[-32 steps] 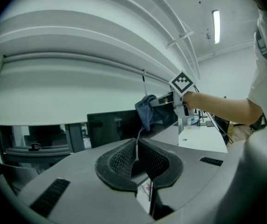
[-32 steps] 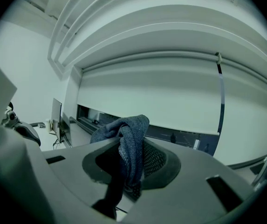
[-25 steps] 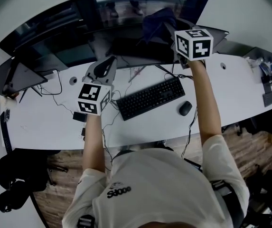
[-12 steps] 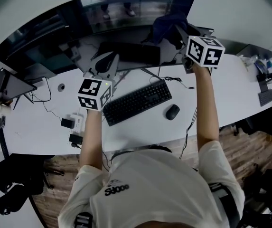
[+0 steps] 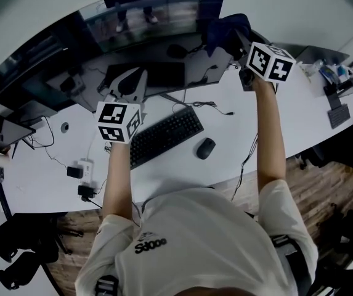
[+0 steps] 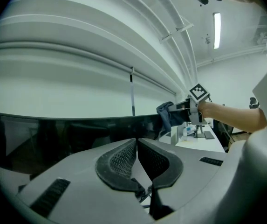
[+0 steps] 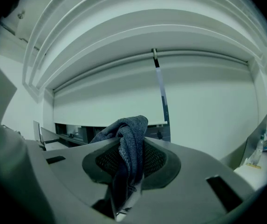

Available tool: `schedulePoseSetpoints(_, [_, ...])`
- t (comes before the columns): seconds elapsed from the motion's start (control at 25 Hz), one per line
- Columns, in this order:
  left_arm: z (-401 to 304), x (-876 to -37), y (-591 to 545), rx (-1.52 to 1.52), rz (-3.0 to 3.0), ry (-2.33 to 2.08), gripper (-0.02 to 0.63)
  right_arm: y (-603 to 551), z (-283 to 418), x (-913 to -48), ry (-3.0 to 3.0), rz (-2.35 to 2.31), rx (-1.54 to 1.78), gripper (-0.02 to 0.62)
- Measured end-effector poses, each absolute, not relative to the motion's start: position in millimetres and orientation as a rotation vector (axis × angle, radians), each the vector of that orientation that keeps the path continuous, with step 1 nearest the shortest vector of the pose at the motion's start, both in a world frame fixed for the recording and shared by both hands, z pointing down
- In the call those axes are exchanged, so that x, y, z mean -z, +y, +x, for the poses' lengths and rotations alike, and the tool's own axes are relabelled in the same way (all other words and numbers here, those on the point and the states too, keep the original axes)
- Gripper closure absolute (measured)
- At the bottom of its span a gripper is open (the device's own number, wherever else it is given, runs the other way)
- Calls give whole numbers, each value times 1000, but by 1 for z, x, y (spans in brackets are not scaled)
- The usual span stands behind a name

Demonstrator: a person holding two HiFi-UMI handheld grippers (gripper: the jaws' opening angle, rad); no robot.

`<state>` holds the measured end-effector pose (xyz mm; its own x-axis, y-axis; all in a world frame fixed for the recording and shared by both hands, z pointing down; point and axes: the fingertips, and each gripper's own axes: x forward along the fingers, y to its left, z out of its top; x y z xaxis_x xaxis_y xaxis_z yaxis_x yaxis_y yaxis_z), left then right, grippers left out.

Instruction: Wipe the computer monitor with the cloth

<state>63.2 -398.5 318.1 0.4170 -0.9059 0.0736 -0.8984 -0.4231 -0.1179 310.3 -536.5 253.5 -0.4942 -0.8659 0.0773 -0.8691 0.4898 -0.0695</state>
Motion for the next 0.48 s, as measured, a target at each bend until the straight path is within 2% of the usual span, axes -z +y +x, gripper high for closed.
schedulePoseSetpoints(0.48, [111, -322, -418, 223, -2541, 1670, 577, -565, 377, -264, -2607, 1553, -49, 506])
